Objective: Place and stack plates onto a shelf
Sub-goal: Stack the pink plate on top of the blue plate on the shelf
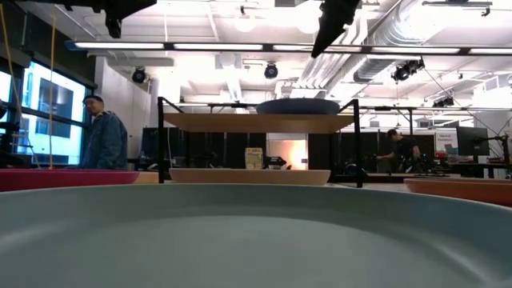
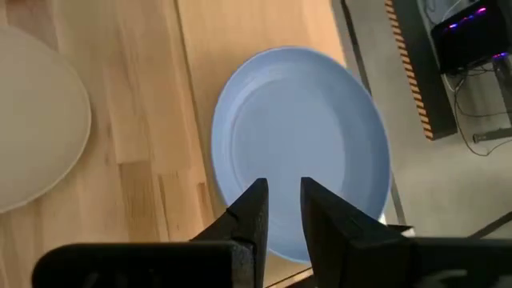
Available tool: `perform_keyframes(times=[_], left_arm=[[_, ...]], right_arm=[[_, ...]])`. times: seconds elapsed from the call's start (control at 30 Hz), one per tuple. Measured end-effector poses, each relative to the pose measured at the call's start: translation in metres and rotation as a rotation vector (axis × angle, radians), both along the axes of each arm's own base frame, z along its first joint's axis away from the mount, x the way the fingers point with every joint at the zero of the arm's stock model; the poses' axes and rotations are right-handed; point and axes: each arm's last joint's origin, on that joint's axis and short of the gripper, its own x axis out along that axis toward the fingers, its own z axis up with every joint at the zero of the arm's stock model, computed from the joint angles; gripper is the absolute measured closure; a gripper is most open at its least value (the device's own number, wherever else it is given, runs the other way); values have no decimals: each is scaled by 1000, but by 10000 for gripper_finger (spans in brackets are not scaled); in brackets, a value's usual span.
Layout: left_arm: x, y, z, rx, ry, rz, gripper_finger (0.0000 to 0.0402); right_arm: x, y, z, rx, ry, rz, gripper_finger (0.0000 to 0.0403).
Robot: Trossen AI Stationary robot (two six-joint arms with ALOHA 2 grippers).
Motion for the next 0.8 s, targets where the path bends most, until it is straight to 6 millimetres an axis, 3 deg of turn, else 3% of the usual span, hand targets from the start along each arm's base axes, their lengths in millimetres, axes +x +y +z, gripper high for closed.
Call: perform_keyframes(times=[0.3, 0.5, 0.67, 0.8], left_arm=[[2, 0, 27, -14, 179, -6, 312], [6, -1, 43, -56, 271, -116, 312], [12, -2, 54, -216, 295, -190, 312], [23, -5, 51, -356, 323, -276, 312]], right_arm=[[-17, 3, 15, 2, -63, -22, 345], [-23, 5, 17, 12, -53, -33, 345], [-24, 5, 16, 30, -48, -56, 345], [-24, 5, 15, 34, -49, -61, 345]])
